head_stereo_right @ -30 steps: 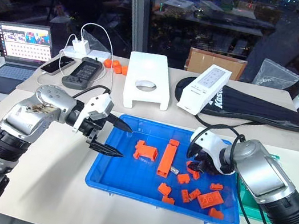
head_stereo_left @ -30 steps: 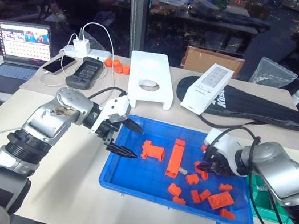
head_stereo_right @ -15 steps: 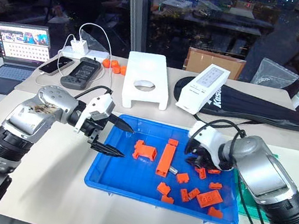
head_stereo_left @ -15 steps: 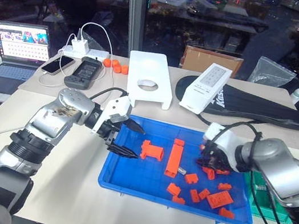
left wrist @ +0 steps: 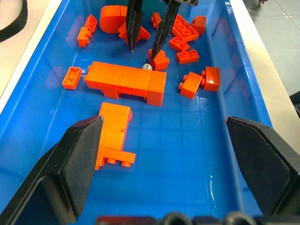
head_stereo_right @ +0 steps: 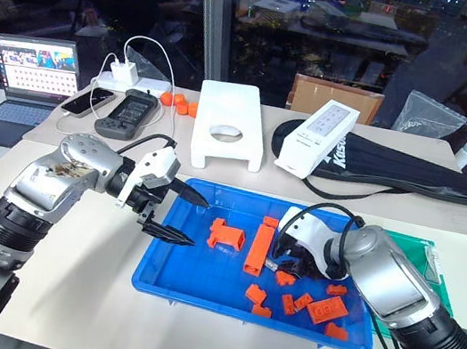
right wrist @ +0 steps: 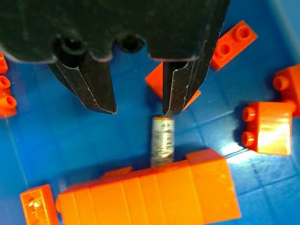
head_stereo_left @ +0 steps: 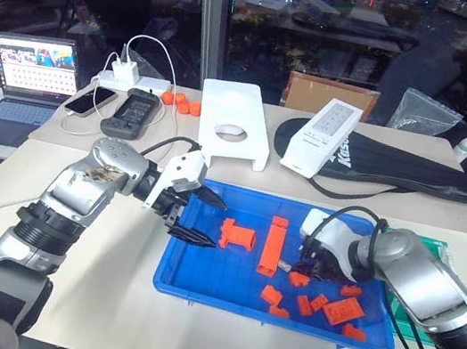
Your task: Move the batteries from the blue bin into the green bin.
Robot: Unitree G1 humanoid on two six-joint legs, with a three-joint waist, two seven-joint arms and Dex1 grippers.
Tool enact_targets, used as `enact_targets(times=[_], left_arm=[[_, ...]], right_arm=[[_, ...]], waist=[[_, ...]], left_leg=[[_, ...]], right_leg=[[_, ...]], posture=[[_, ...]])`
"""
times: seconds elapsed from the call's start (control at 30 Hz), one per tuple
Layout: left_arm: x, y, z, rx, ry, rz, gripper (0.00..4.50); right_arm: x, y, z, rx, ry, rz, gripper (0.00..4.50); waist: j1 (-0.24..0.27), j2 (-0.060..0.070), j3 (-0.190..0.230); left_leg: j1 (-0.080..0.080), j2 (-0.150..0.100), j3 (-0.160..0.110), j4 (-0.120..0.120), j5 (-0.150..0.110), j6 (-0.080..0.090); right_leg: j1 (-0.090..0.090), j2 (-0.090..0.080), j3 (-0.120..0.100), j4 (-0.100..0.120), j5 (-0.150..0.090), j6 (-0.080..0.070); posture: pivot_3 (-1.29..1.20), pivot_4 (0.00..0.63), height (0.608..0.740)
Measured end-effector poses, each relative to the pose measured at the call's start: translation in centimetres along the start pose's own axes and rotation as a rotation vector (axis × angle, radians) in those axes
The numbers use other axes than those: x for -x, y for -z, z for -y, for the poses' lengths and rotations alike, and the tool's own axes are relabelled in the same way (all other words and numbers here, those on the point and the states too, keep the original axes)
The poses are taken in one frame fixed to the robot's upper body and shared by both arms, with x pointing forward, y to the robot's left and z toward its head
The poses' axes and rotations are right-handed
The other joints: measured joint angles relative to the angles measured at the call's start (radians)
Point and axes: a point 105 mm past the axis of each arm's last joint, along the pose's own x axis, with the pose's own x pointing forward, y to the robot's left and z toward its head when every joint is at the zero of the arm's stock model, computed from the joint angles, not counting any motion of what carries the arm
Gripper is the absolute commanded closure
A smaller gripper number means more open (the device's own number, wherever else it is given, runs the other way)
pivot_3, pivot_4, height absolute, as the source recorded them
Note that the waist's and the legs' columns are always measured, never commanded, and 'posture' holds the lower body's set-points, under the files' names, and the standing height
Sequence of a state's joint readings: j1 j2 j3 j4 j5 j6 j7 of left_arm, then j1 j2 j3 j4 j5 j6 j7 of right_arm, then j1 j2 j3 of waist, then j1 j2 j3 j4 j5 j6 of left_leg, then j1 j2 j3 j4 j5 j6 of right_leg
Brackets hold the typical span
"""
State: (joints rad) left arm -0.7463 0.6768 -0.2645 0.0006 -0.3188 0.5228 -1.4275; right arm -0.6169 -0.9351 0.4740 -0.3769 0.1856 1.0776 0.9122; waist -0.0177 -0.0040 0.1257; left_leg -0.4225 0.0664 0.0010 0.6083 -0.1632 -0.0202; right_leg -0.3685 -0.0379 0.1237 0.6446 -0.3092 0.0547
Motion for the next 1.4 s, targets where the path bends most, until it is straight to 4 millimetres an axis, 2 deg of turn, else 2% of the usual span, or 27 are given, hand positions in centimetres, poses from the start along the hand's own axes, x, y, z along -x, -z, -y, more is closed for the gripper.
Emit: enact_targets(times=[0.17, 0.6, 0.8, 0.93, 1.13, 1.33, 1.4], left_arm=[[0.0, 0.0, 0.0, 0.0, -0.001, -0.002, 0.0], [0.1, 0.0, 0.0, 0.001, -0.003, -0.005, 0.0], [0.1, 0.0, 0.0, 0.001, -0.003, -0.006, 0.0], [0.1, 0.0, 0.0, 0.001, -0.004, -0.007, 0.0], [0.5, 0.2, 0.0, 0.002, -0.013, -0.021, 0.0], [0.4, 0.0, 0.1, -0.007, -0.014, -0.024, 0.0], [0.4, 0.0, 0.1, -0.01, -0.013, -0.024, 0.0]], right_arm=[[-1.1, -0.3, -0.7, -0.009, -0.036, 0.013, 2.64], [-1.4, -0.6, -1.0, -0.012, -0.042, 0.022, 2.64], [-1.8, -1.6, -1.7, -0.013, -0.056, 0.047, 2.64], [-1.9, -2.0, -1.7, -0.008, -0.055, 0.057, 2.64], [-2.6, -1.6, -1.2, -0.028, -0.051, 0.029, 2.64], [-2.8, -1.8, -1.3, -0.03, -0.058, 0.034, 4.25], [-2.7, -1.7, -1.4, -0.03, -0.062, 0.033, 4.24]], waist=[[0.001, 0.0, 0.0], [0.002, 0.0, 0.0], [0.001, 0.0, 0.0], [0.002, 0.0, 0.0], [0.001, 0.0, 0.0], [0.001, 0.0, 0.0], [0.001, 0.0, 0.0]], left_leg=[[0.0, 0.0, 0.0, 0.0, 0.0, 0.0], [0.0, 0.0, 0.0, 0.0, 0.0, 0.0], [0.0, 0.0, 0.0, 0.0, 0.0, 0.0], [0.0, 0.0, 0.0, 0.0, 0.0, 0.0], [0.0, 0.0, 0.0, 0.0, 0.0, 0.0], [0.0, 0.0, 0.0, 0.0, 0.0, 0.0], [0.0, 0.0, 0.0, 0.0, 0.0, 0.0]], right_leg=[[0.0, 0.0, 0.0, 0.0, 0.0, 0.0], [0.0, 0.0, 0.0, 0.0, 0.0, 0.0], [0.0, 0.0, 0.0, 0.0, 0.0, 0.0], [0.0, 0.0, 0.0, 0.0, 0.0, 0.0], [0.0, 0.0, 0.0, 0.0, 0.0, 0.0], [0.0, 0.0, 0.0, 0.0, 0.0, 0.0], [0.0, 0.0, 0.0, 0.0, 0.0, 0.0]], posture=[[0.0, 0.15, 0.714], [0.0, 0.15, 0.714], [0.0, 0.15, 0.714], [0.0, 0.15, 0.714], [0.0, 0.15, 0.714], [0.0, 0.15, 0.714], [0.0, 0.15, 0.714]])
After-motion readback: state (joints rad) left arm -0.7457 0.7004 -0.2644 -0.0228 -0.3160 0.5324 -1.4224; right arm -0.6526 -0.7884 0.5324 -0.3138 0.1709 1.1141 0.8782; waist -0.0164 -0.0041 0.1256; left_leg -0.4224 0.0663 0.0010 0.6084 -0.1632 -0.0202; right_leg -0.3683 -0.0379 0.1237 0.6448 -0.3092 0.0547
